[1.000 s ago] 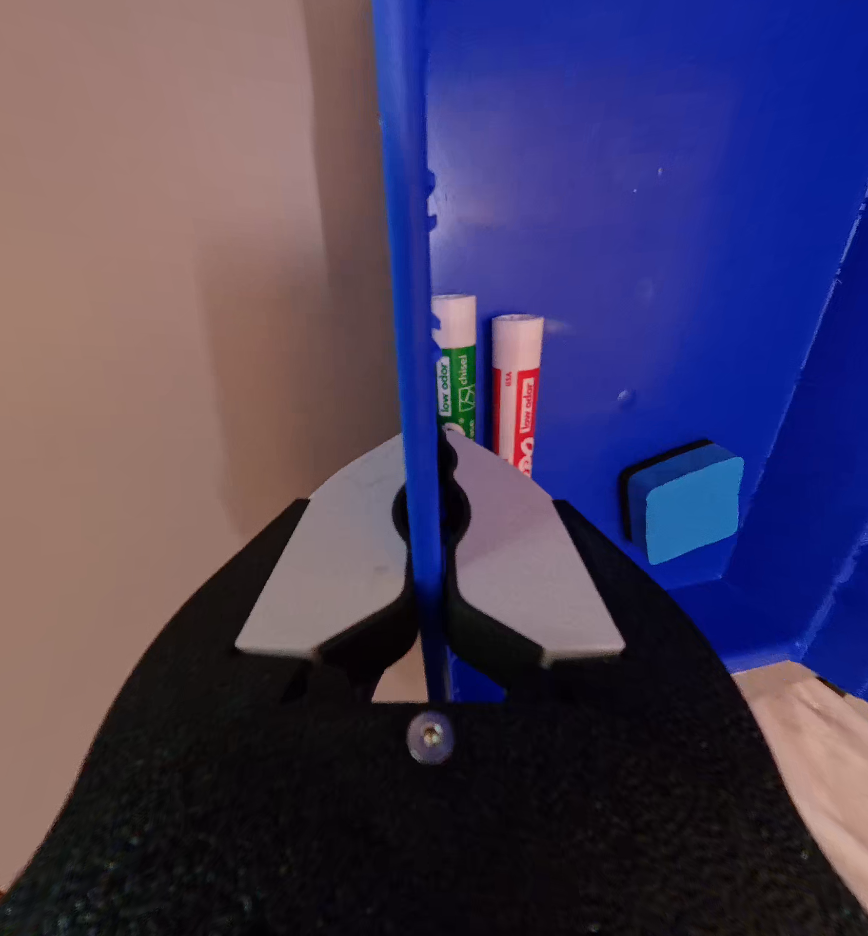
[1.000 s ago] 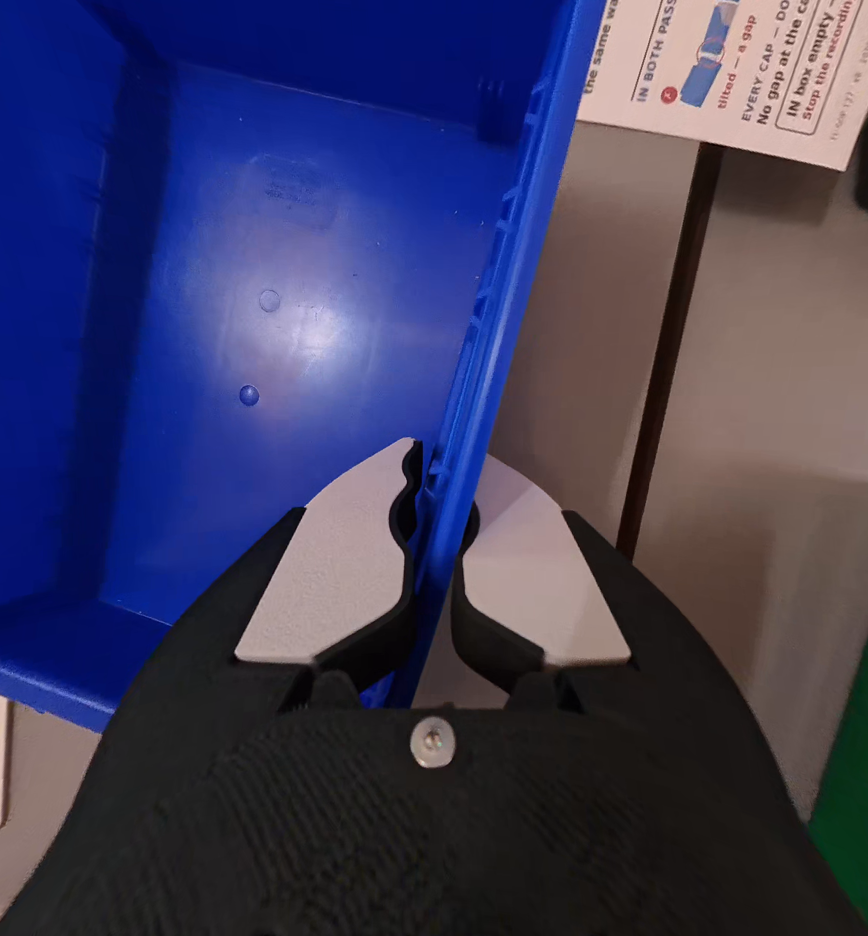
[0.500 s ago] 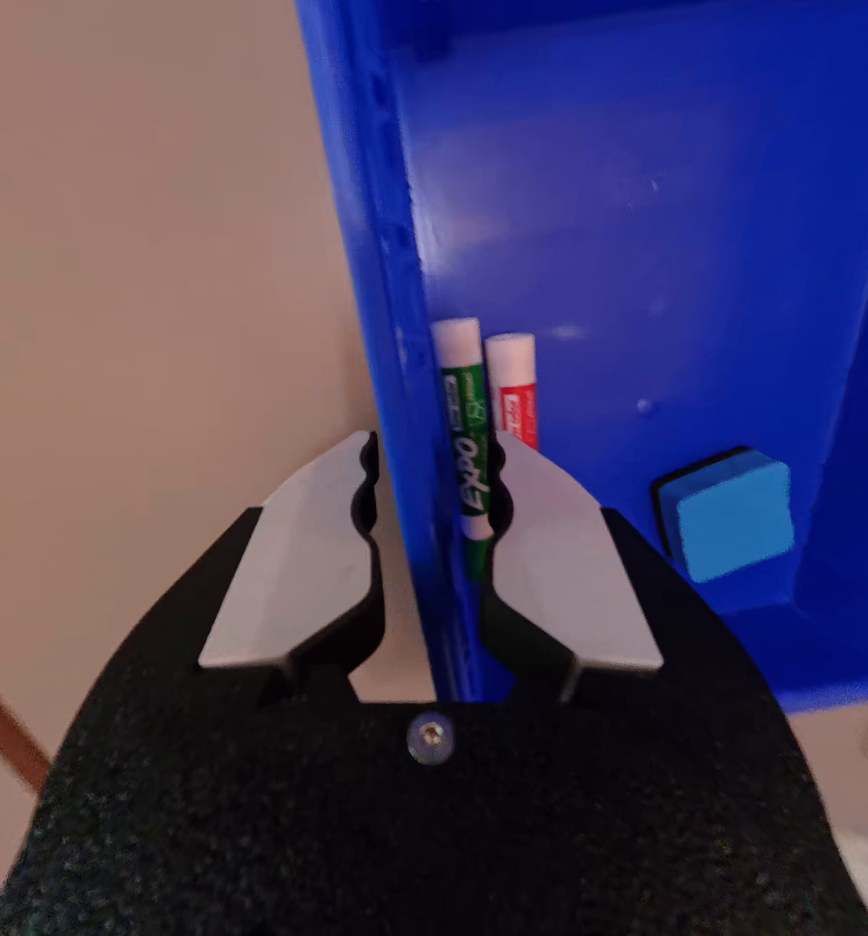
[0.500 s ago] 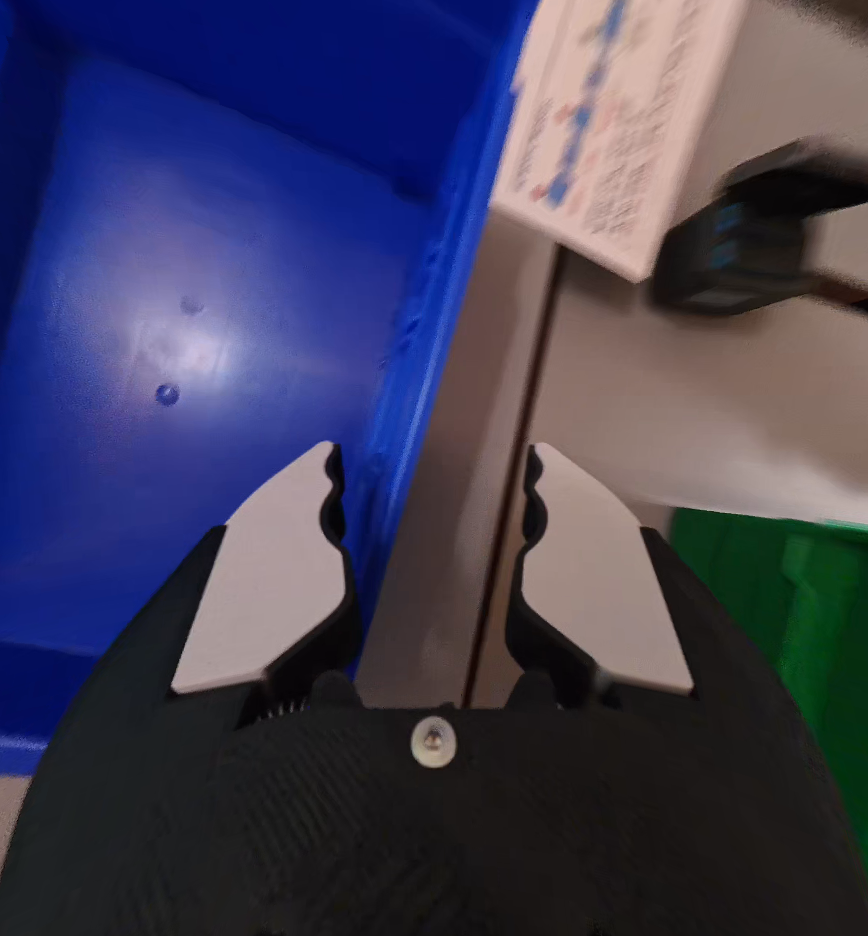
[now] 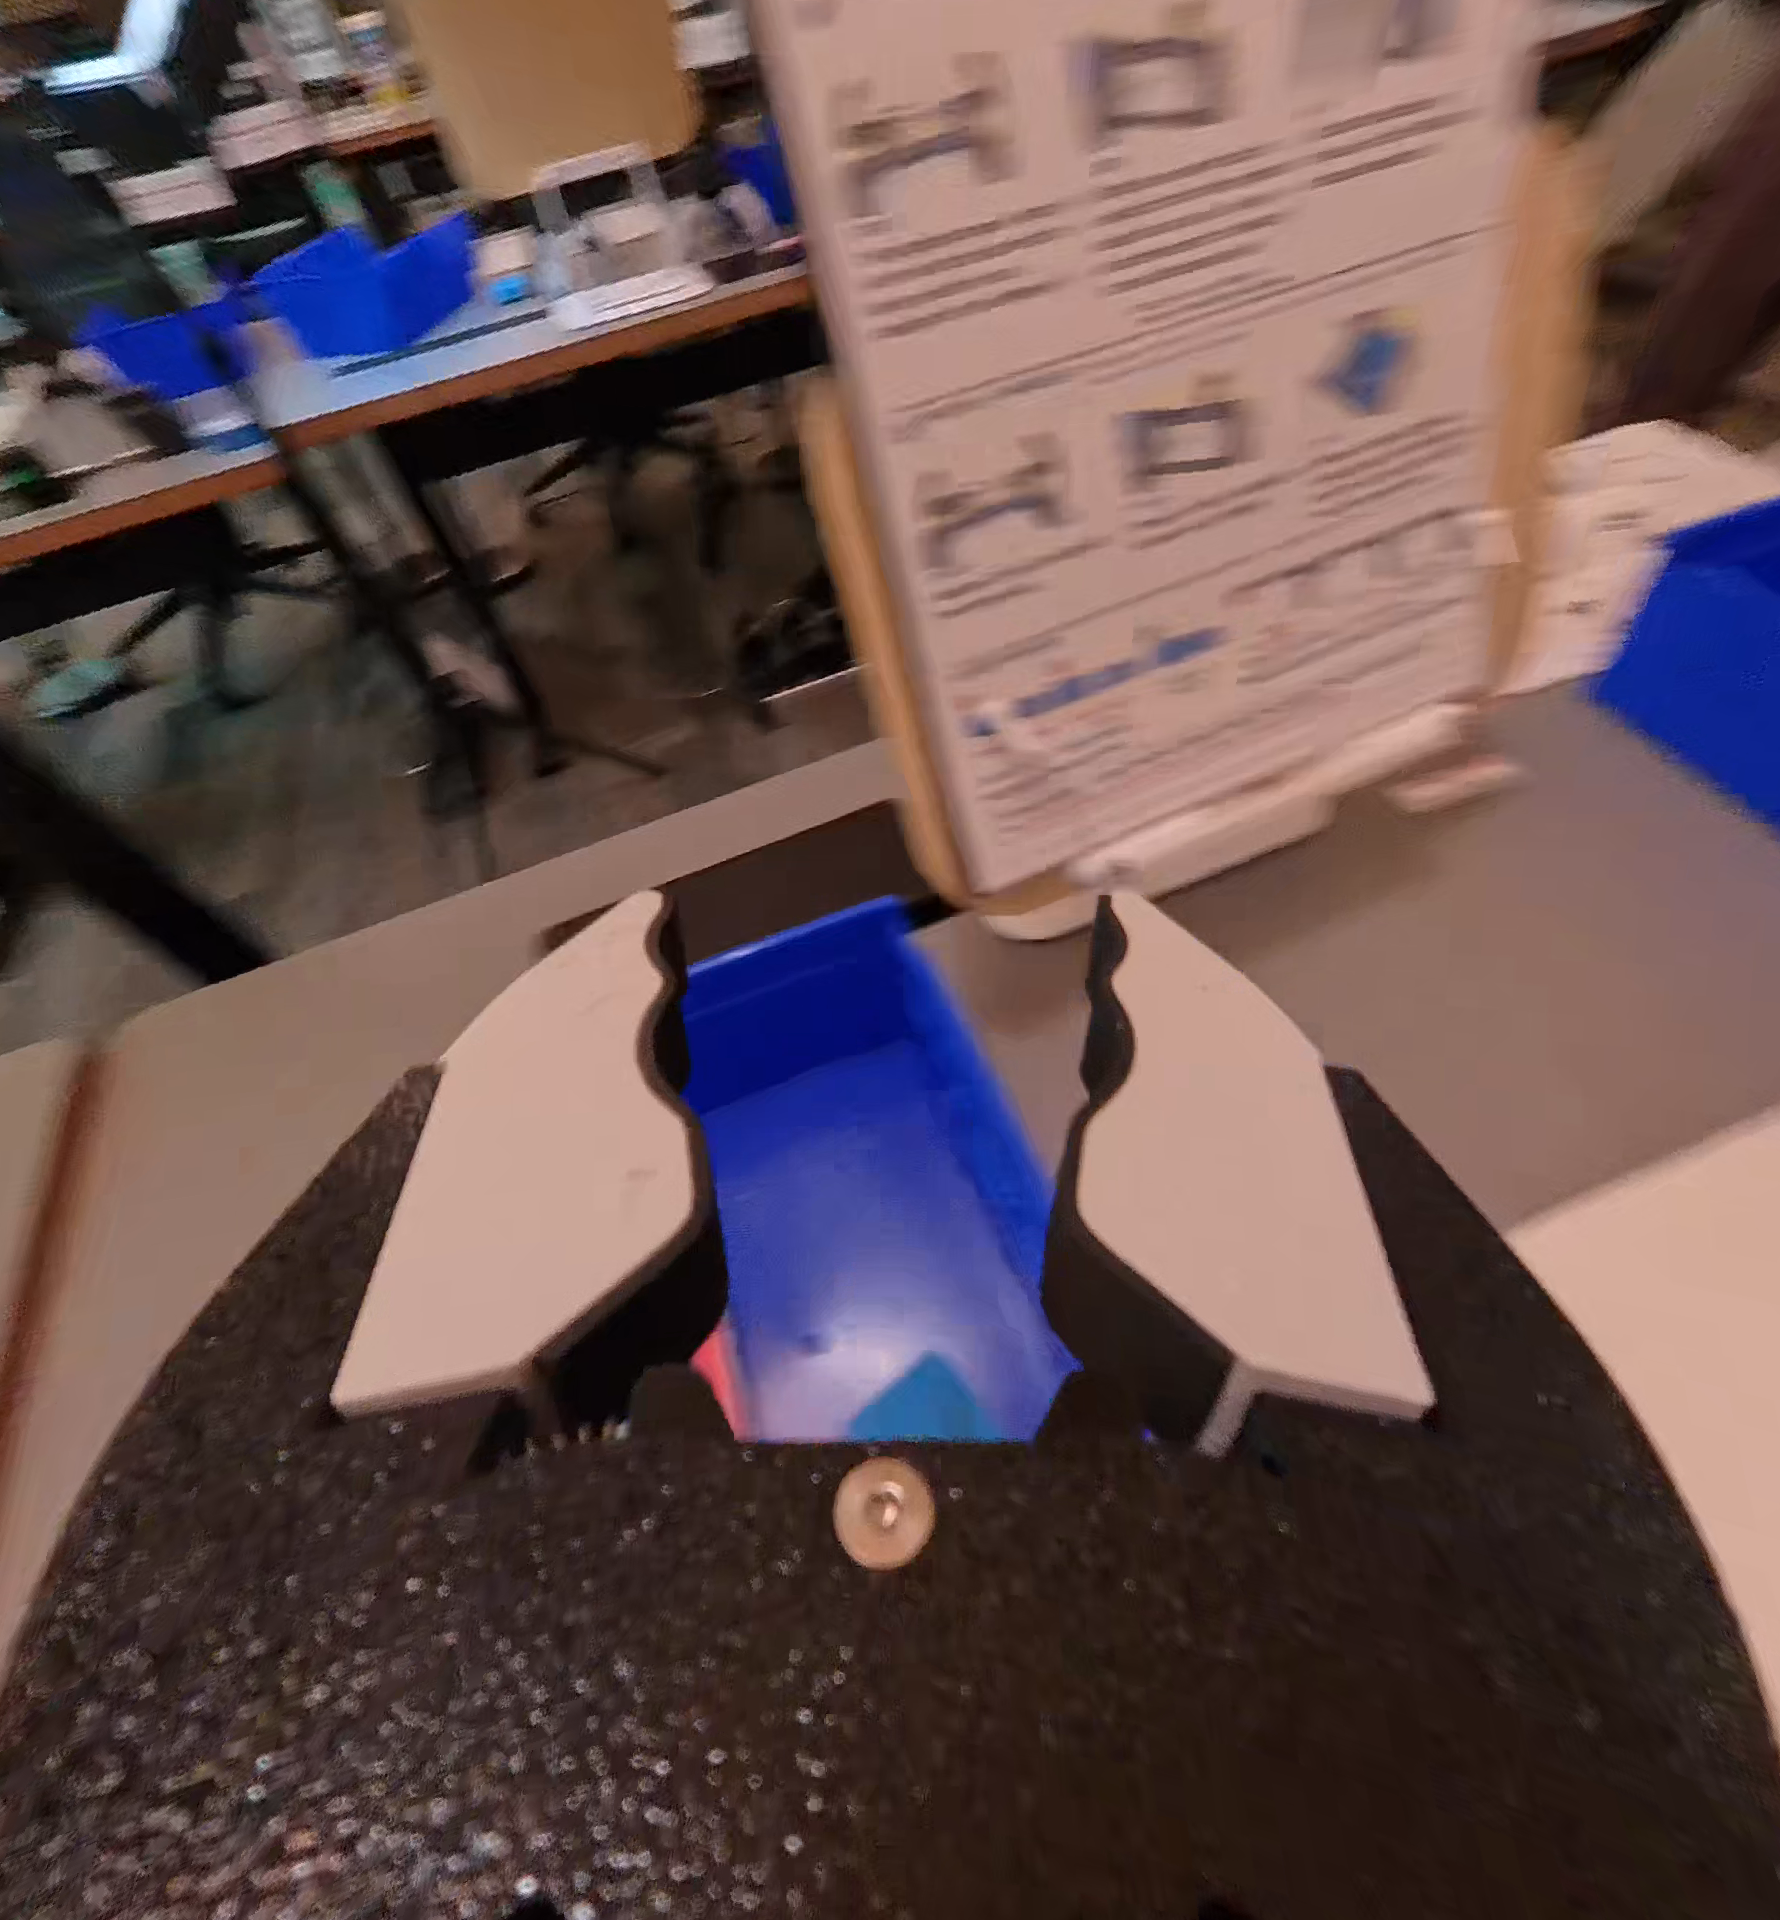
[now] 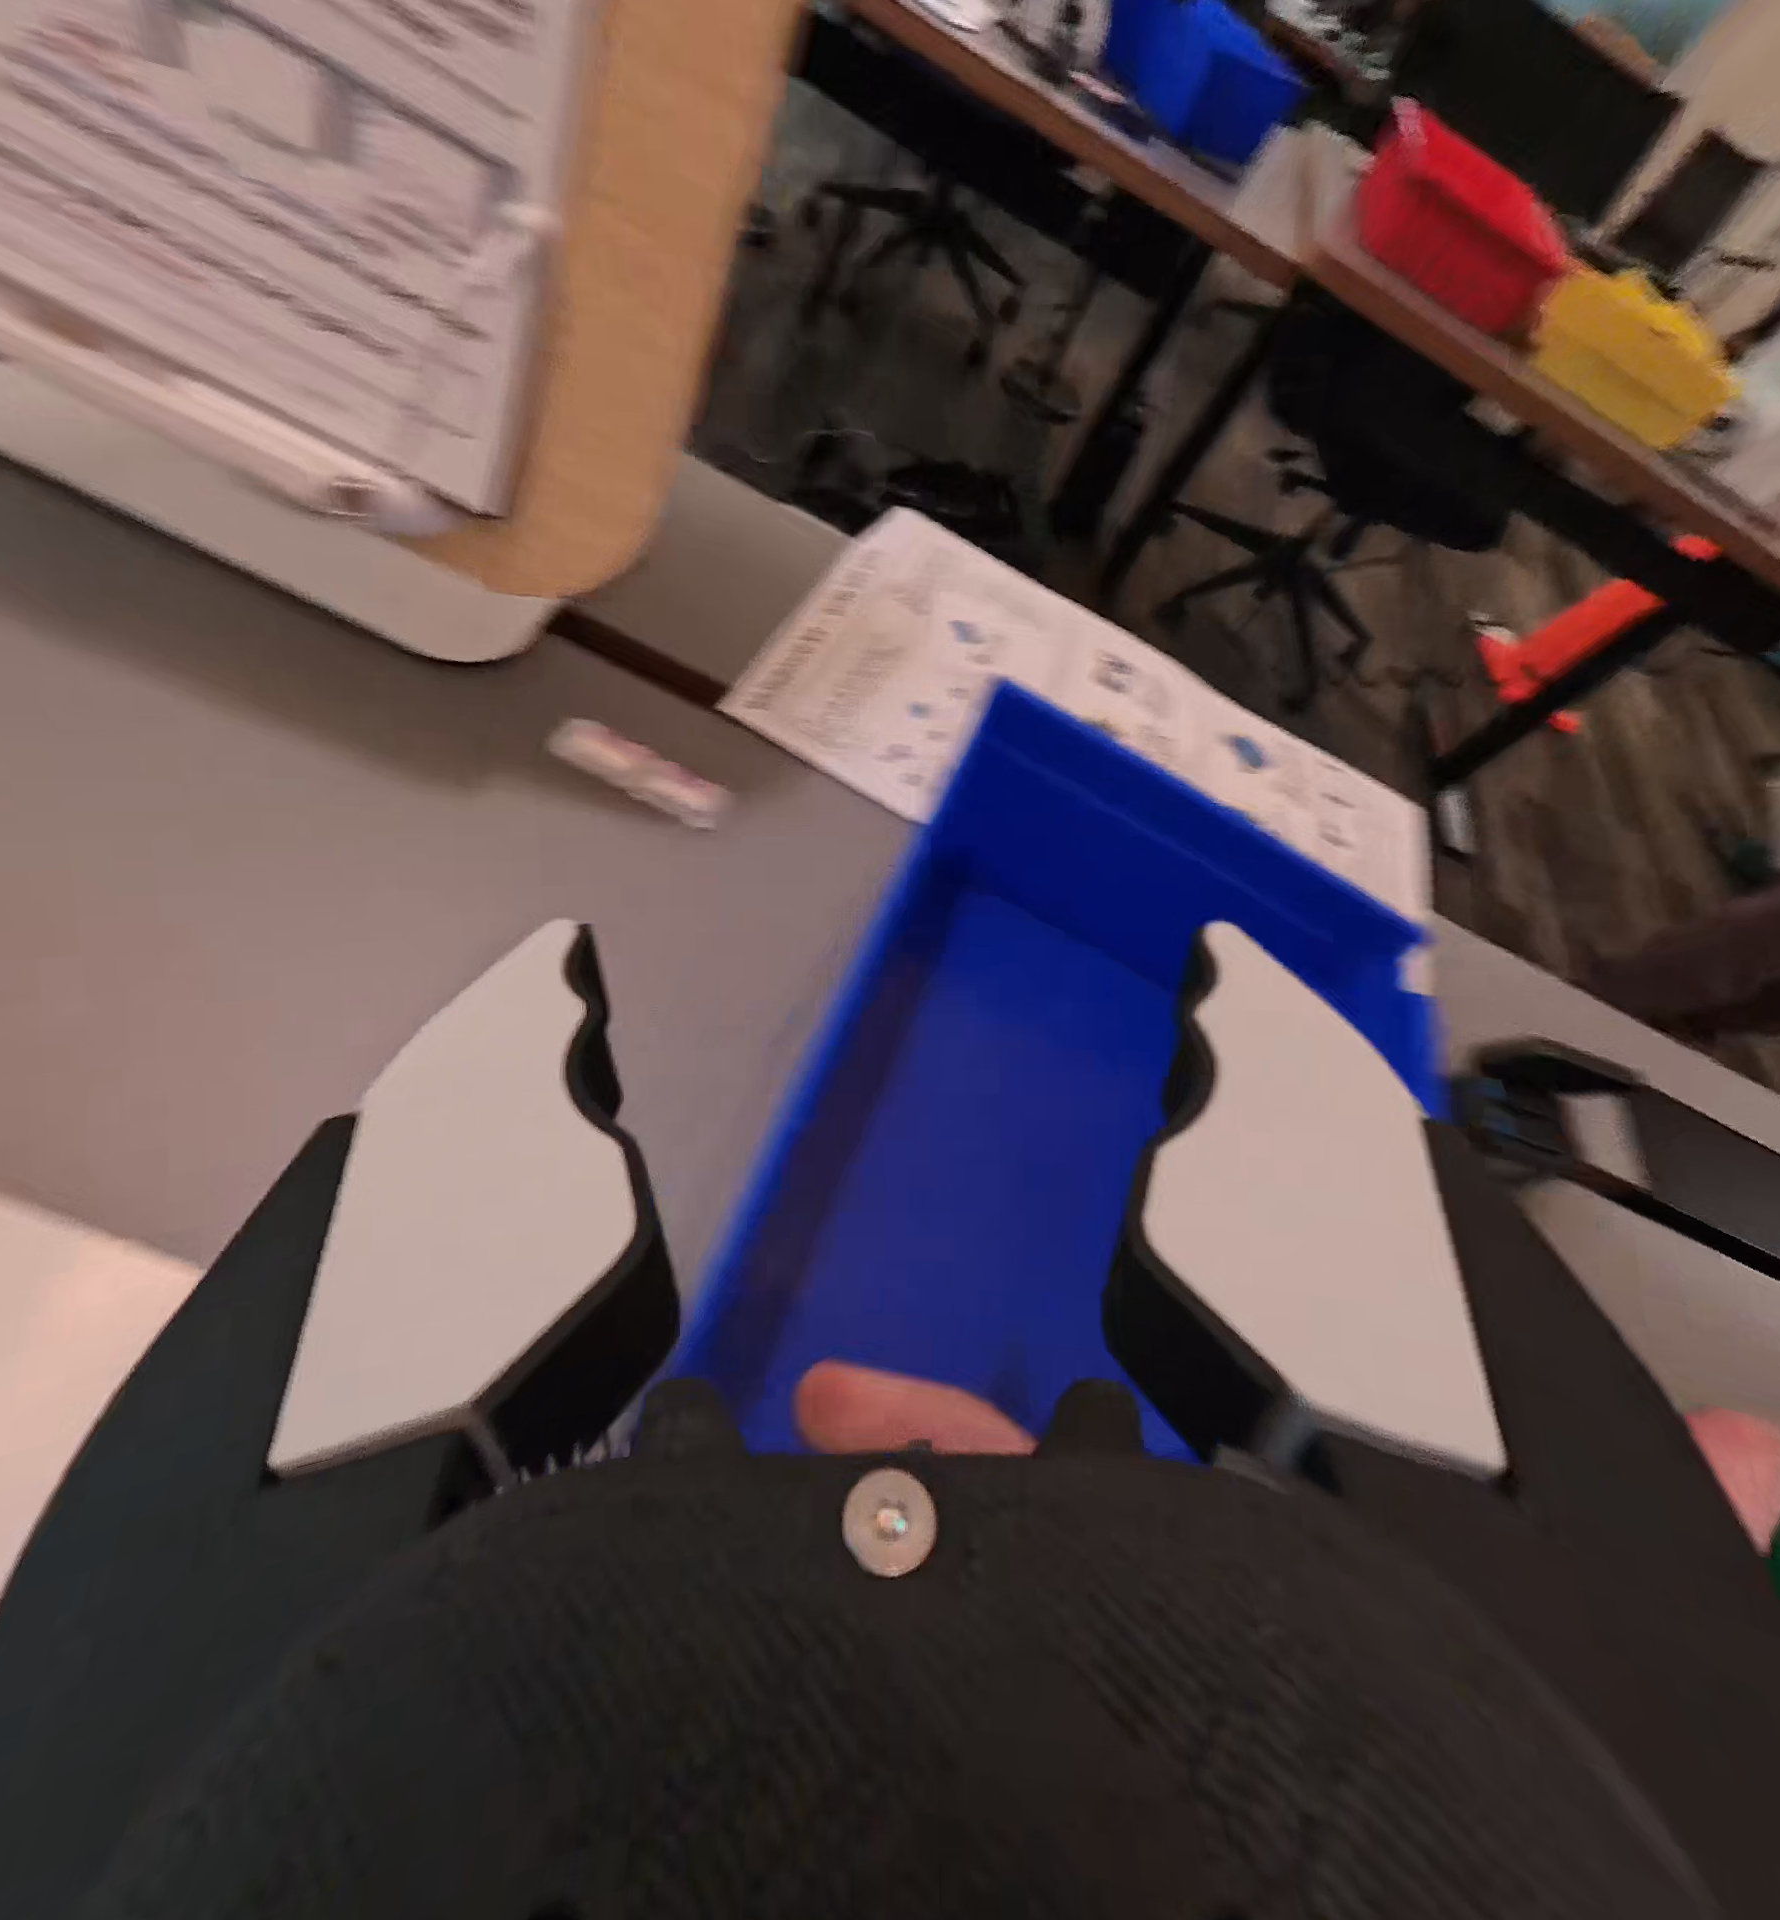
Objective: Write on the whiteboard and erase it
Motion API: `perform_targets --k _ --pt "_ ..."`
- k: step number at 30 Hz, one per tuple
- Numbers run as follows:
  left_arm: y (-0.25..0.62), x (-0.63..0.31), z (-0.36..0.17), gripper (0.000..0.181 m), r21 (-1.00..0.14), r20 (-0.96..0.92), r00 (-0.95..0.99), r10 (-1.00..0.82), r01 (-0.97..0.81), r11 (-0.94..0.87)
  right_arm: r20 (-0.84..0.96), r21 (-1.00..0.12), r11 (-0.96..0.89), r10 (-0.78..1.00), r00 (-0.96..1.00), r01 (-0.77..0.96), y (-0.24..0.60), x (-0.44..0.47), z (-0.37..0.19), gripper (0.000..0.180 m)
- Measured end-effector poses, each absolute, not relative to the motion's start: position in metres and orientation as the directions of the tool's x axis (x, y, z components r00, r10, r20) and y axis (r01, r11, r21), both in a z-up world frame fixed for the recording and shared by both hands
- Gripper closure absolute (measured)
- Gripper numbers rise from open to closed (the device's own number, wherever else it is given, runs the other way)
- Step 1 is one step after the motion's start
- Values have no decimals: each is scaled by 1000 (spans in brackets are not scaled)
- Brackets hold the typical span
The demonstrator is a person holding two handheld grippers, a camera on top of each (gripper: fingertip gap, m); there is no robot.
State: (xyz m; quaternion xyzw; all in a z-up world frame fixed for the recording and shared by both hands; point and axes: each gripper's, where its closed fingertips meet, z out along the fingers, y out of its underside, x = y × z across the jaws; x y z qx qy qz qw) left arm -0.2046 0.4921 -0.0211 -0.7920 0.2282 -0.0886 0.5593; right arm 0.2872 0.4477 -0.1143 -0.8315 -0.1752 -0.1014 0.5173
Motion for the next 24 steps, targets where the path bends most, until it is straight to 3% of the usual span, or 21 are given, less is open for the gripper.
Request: perform_targets --k 4,9,17,24 --pt "429 -102 -50 104 -948 27 743 -668 -192 -253 280 -832 -408 276 919 376 431 213 -143 75" --pt "370 -23 -92 101 -952 162 604 -781 -113 -285 237 -819 -461 274 932 343 416 172 -181 74" --pt "305 52 -137 92 -911 269 508 -818 -140 -387 349 -757 -546 126 929 359 400 170 -232 66" --pt "290 70 -149 92 -888 214 595 -775 -211 -408 570 -661 -555 66 819 505 398 164 -235 66"
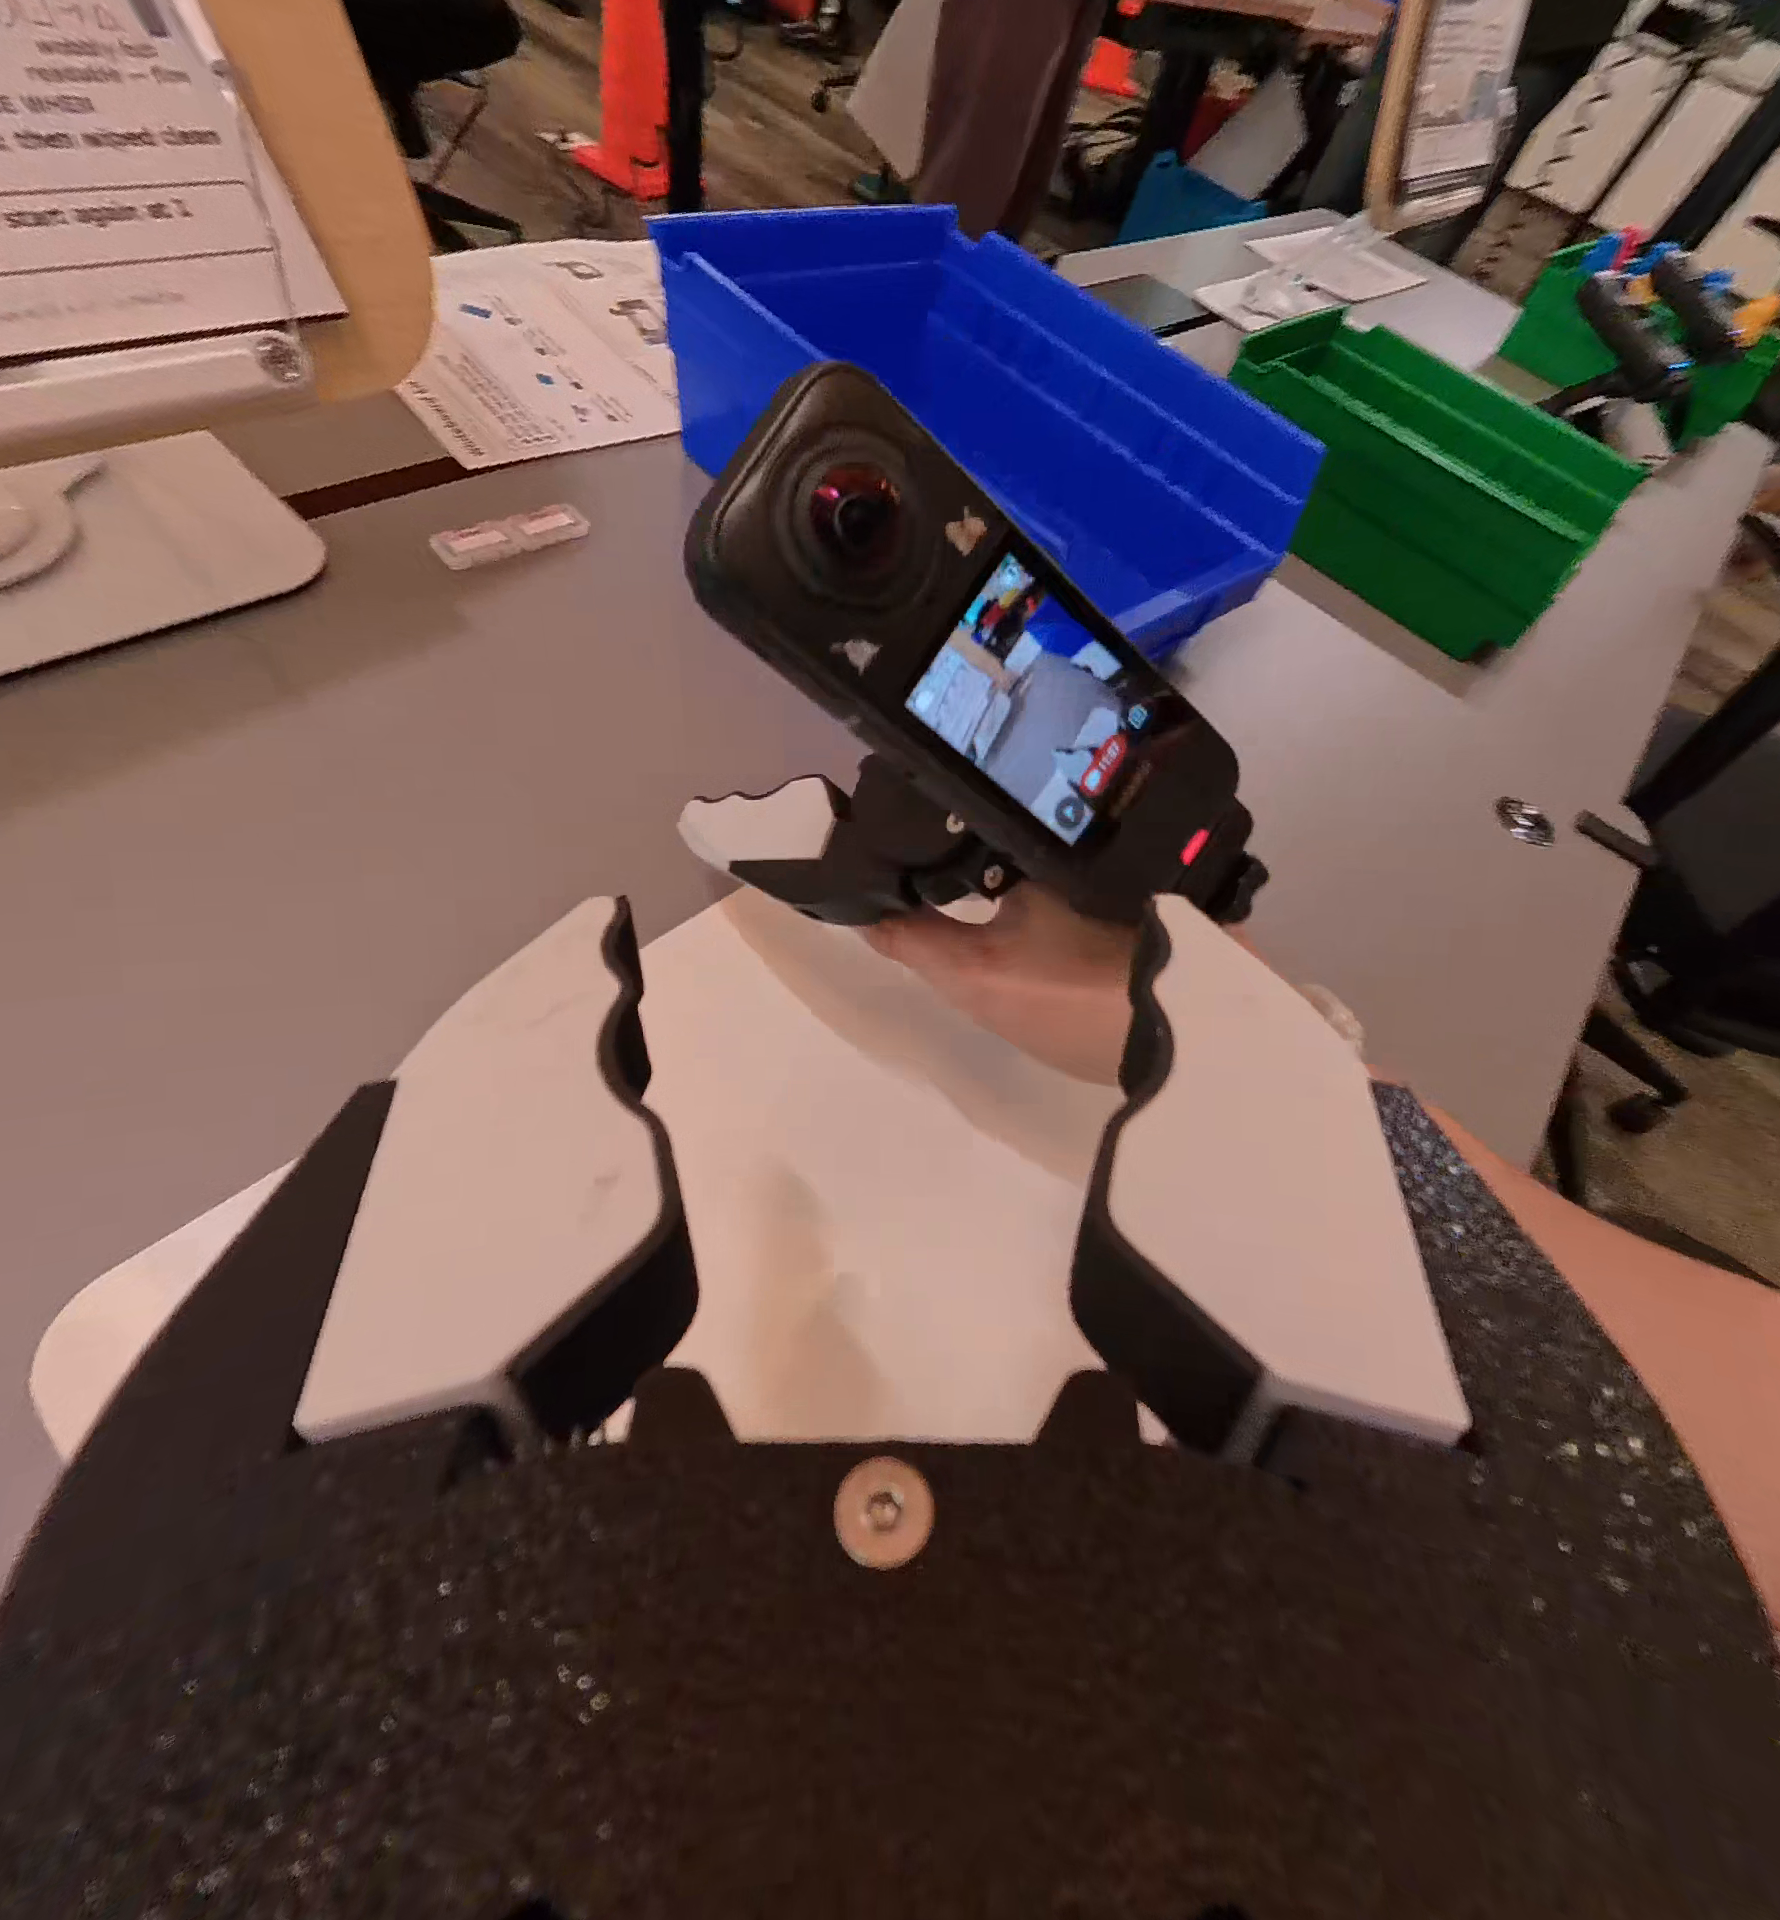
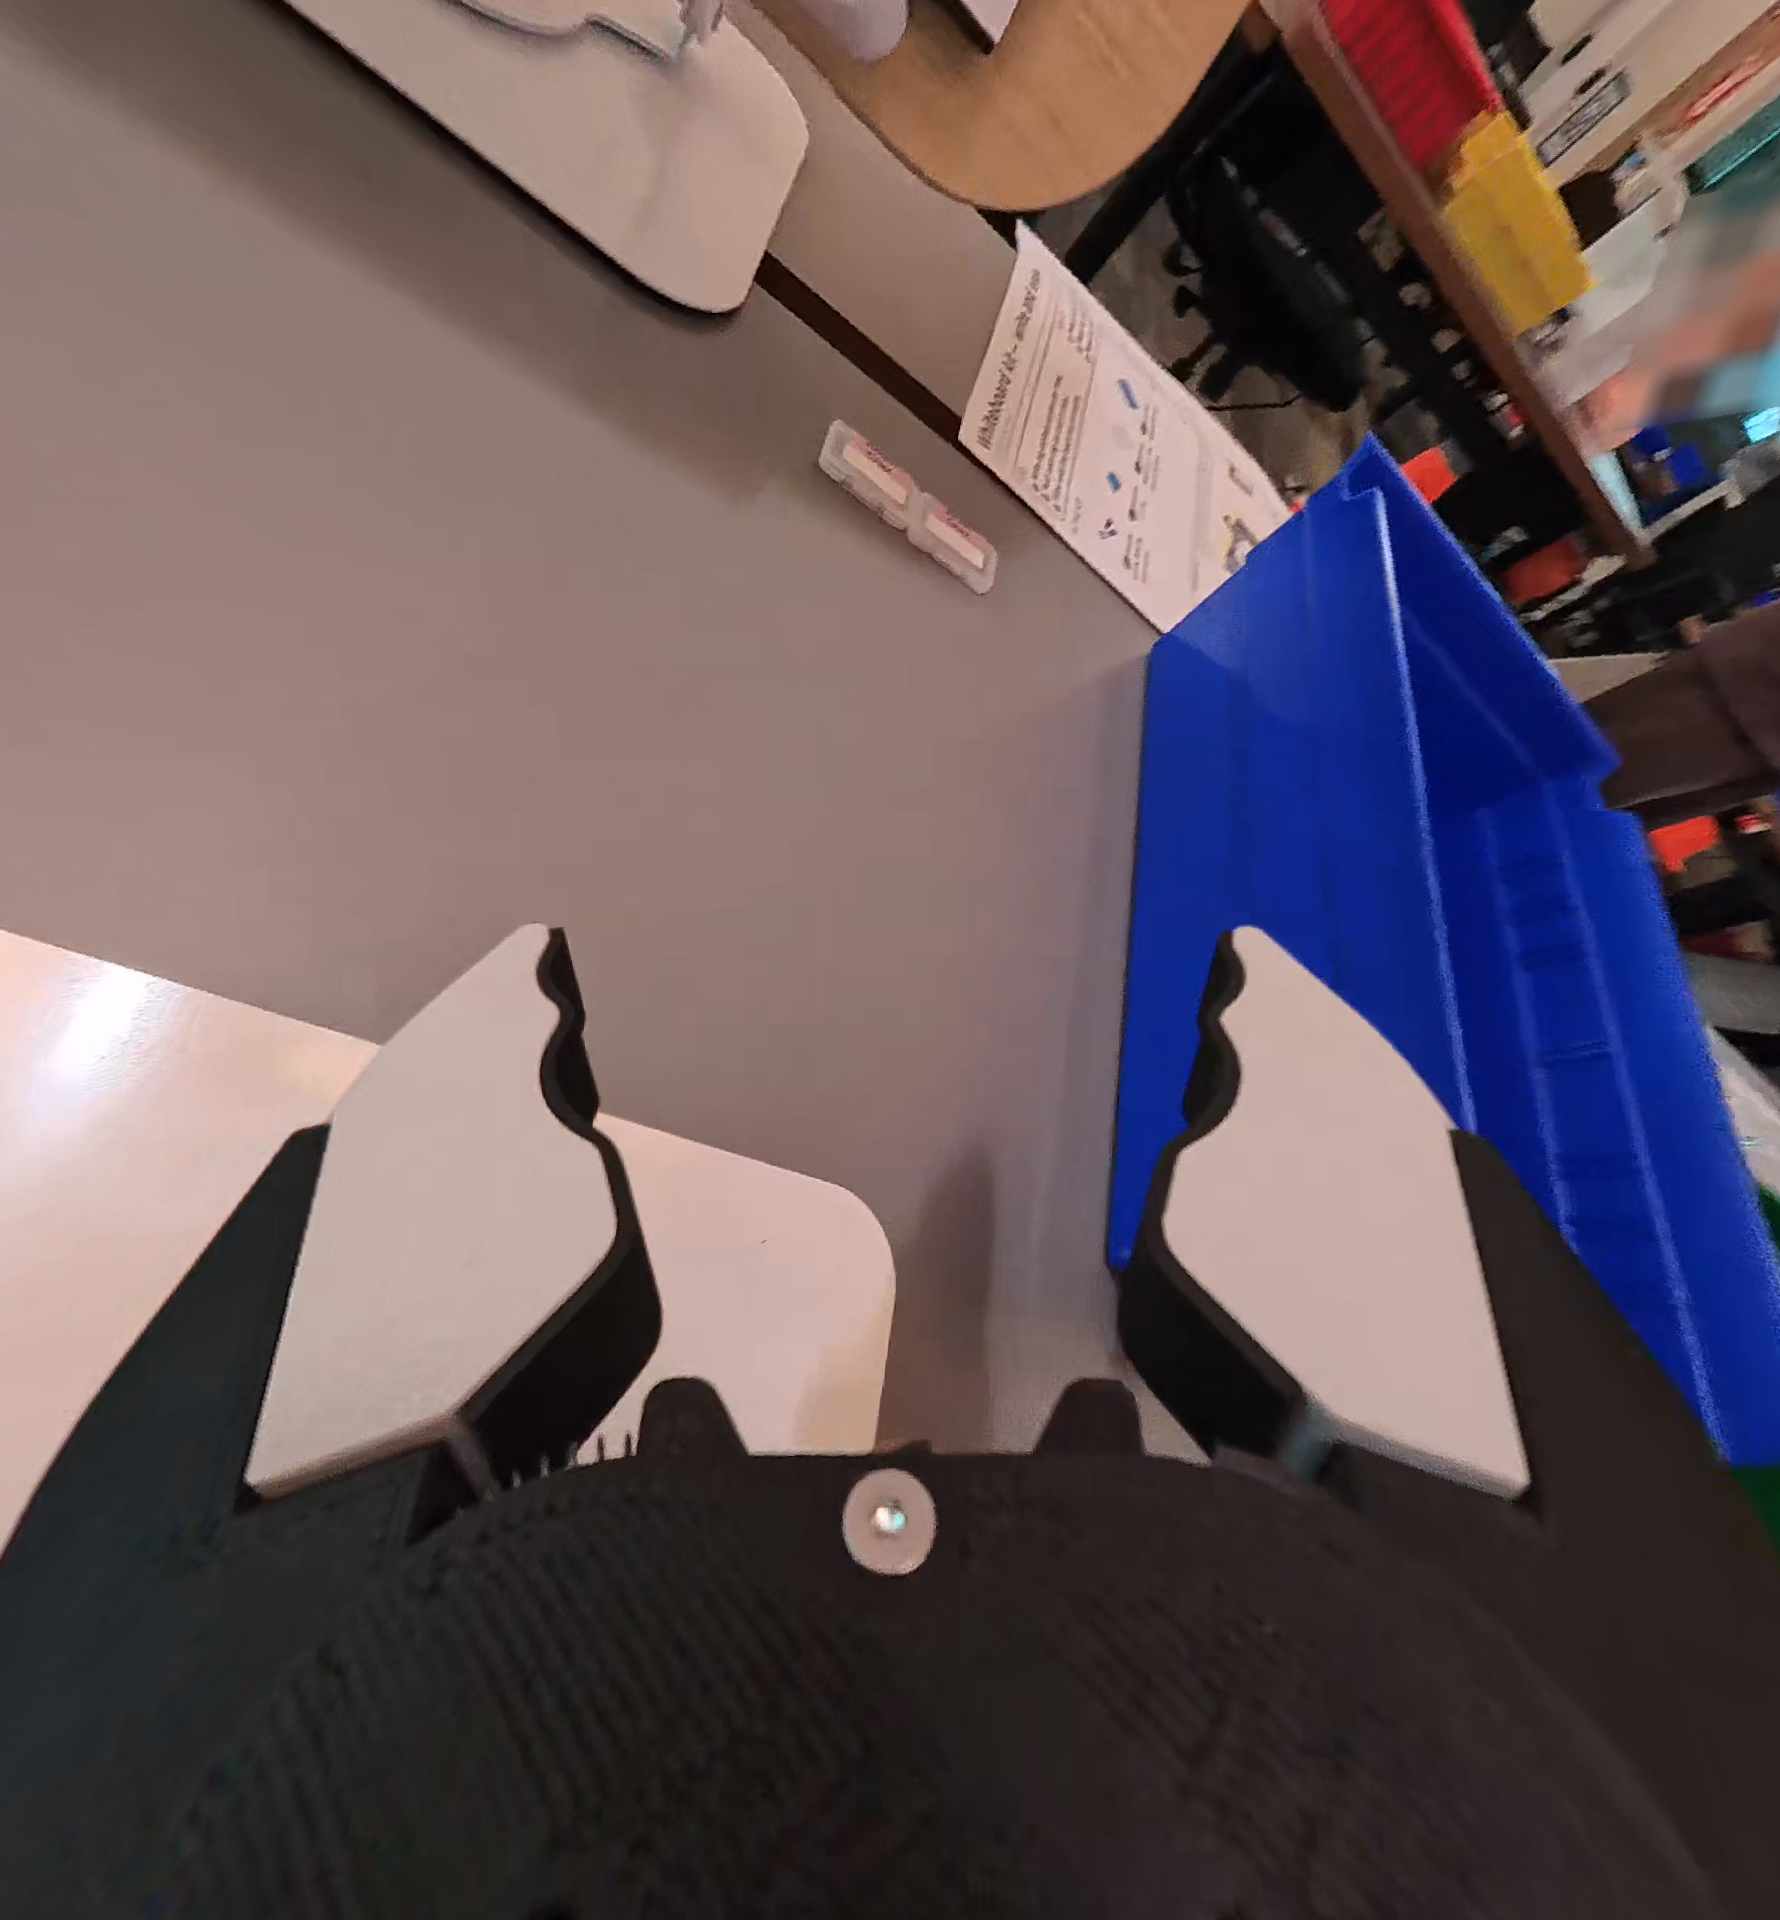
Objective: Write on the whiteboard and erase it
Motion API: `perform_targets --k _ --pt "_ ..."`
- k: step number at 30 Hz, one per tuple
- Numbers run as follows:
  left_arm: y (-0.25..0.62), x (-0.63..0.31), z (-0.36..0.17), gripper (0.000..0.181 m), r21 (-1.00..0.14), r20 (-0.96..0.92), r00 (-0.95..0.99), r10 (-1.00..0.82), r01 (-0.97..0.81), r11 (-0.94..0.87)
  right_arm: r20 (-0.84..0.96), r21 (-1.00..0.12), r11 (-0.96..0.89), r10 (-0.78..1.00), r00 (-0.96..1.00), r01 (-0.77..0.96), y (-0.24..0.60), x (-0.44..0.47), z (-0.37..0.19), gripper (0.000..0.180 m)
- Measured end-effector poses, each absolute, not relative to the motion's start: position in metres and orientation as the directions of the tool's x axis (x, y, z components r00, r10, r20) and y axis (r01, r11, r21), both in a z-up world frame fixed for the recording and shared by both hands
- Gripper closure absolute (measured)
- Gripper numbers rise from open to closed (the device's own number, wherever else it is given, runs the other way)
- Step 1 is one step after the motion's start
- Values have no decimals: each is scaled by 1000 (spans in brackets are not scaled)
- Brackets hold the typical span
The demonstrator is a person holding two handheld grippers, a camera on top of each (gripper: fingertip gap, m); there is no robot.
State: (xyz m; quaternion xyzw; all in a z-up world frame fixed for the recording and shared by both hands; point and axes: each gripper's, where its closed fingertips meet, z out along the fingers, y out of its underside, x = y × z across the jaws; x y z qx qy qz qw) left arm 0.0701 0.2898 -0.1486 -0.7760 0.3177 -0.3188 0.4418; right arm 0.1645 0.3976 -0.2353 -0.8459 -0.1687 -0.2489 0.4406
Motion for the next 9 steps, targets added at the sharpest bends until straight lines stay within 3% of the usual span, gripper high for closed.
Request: perform_targets --k 9 --pt "294 75 -154 91 -870 211 658 -723 -210 -445 672 -614 -551 11 741 565 399 166 -225 67"
